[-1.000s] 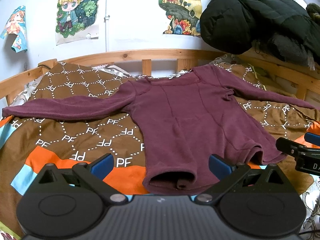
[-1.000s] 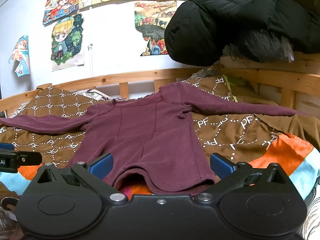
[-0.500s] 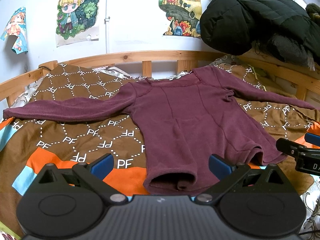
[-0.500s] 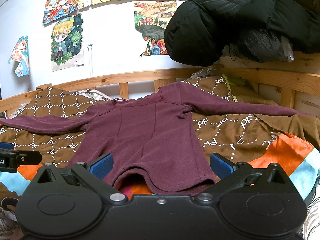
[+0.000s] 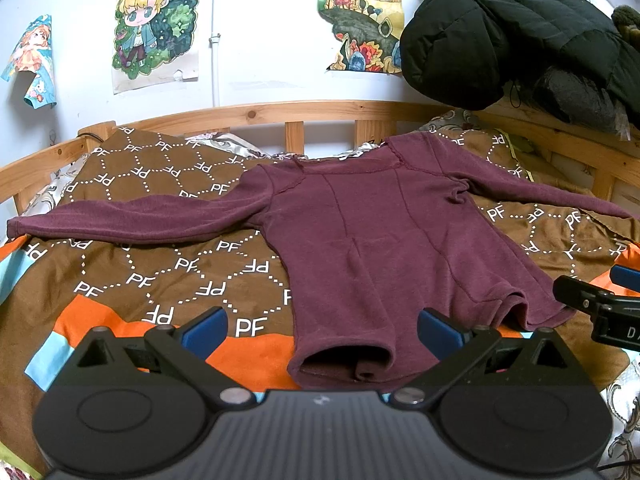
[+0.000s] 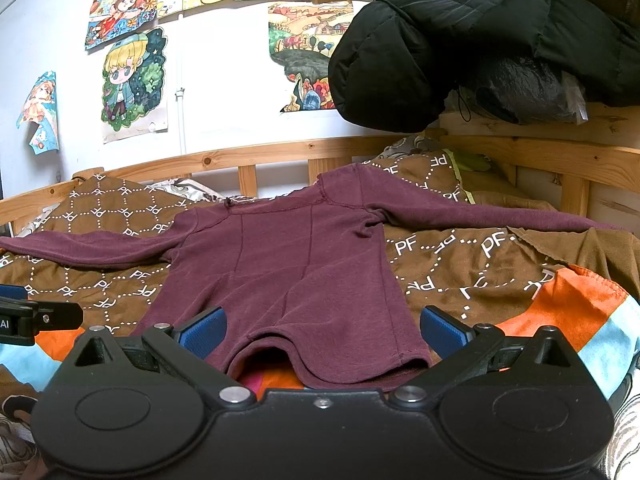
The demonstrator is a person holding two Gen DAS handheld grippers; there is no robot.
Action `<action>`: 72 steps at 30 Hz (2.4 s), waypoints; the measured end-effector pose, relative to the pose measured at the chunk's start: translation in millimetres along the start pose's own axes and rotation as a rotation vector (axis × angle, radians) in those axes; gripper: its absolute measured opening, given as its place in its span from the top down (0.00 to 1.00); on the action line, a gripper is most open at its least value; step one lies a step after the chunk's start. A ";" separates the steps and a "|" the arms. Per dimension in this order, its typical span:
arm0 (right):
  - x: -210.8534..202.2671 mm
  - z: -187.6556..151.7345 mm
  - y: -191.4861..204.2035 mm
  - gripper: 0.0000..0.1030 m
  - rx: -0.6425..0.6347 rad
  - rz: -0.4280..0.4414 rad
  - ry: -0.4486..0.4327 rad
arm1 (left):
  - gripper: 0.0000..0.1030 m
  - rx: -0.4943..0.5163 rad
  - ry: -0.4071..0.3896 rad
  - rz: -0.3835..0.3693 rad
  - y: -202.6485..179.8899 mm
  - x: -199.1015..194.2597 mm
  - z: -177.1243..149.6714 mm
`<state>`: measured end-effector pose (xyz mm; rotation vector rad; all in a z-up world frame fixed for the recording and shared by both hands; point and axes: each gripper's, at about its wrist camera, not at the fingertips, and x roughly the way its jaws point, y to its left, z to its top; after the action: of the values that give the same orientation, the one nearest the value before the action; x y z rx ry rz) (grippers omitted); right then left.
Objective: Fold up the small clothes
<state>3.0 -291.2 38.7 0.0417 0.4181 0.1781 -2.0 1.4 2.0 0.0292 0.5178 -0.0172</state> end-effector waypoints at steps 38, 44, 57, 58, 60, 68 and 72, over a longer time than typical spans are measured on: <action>21.0 36.5 -33.7 0.00 0.112 -0.012 0.105 | 0.00 -0.007 0.193 0.083 10.9 51.5 57.6; 22.3 61.7 -98.8 0.00 0.195 -0.178 0.027 | 0.00 0.023 0.256 0.101 12.8 85.8 106.9; 76.4 91.1 -218.4 0.04 0.520 -0.180 0.123 | 0.00 0.228 0.217 0.014 -40.0 163.7 82.8; 84.1 91.8 -222.1 0.09 0.539 -0.198 0.128 | 0.00 0.235 0.216 0.008 -42.0 167.3 78.6; 97.4 95.0 -224.3 0.15 0.579 -0.252 0.117 | 0.00 0.241 0.237 -0.005 -44.0 176.2 72.4; 130.9 89.8 -234.1 0.32 0.714 -0.497 0.083 | 0.00 0.234 0.238 -0.052 -38.5 192.0 67.8; 137.9 83.2 -240.2 0.43 0.778 -0.589 0.016 | 0.00 0.215 0.238 -0.100 -37.3 190.6 65.4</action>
<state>200.0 -502.9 41.0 0.6738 0.4785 -0.5732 195.0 -39.7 -36.5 0.2181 0.7531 -0.1687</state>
